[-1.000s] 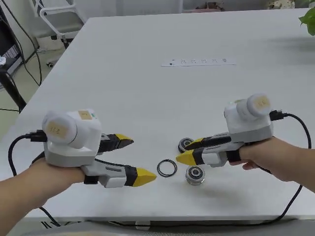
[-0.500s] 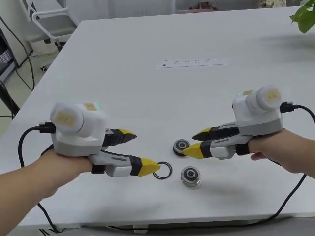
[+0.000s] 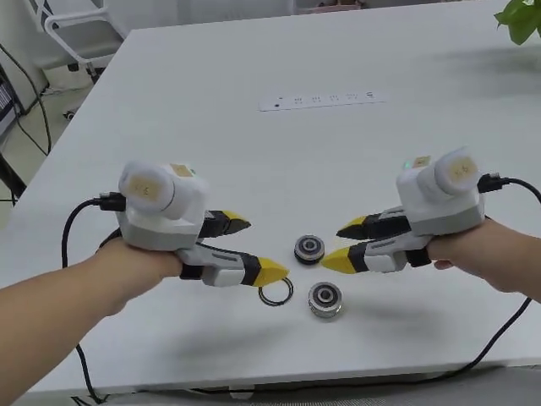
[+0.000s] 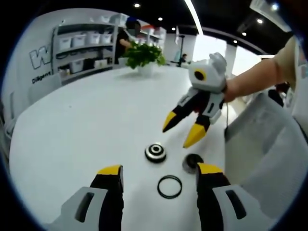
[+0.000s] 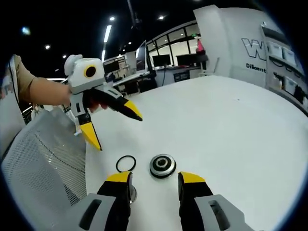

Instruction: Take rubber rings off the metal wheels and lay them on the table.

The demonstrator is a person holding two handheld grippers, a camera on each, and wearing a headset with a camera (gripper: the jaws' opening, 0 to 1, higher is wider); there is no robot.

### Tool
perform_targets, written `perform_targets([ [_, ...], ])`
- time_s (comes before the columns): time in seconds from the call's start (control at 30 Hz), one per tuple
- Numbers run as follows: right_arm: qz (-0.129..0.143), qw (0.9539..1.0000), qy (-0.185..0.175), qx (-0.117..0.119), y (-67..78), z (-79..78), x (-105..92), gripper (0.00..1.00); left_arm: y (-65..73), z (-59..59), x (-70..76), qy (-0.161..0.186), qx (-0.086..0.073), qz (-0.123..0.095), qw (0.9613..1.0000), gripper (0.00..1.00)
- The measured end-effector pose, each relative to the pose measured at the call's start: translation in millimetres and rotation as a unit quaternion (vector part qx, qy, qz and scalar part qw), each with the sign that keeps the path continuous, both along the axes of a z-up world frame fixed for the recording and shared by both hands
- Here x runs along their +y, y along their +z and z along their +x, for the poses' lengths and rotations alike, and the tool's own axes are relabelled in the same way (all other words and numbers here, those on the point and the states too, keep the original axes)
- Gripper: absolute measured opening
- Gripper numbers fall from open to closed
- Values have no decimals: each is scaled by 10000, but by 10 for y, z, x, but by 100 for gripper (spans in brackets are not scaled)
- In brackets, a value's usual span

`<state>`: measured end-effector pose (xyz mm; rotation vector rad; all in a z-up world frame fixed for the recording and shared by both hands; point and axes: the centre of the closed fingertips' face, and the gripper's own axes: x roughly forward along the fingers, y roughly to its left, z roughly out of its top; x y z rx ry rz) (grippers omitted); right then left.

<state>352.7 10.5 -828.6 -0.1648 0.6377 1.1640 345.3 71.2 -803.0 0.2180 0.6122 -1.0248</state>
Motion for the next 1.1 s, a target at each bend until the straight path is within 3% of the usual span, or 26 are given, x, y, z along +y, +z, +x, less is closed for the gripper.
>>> perform_targets([
  [0.53, -121, 9998, 158, -48, -128, 10, -34, 40, -225, 126, -201, -384, 21, 262, 9989, 53],
  [1.1, -99, 9999, 96, -15, -189, 20, -97, 40, -335, 252, -416, -619, -68, 386, 9973, 38],
])
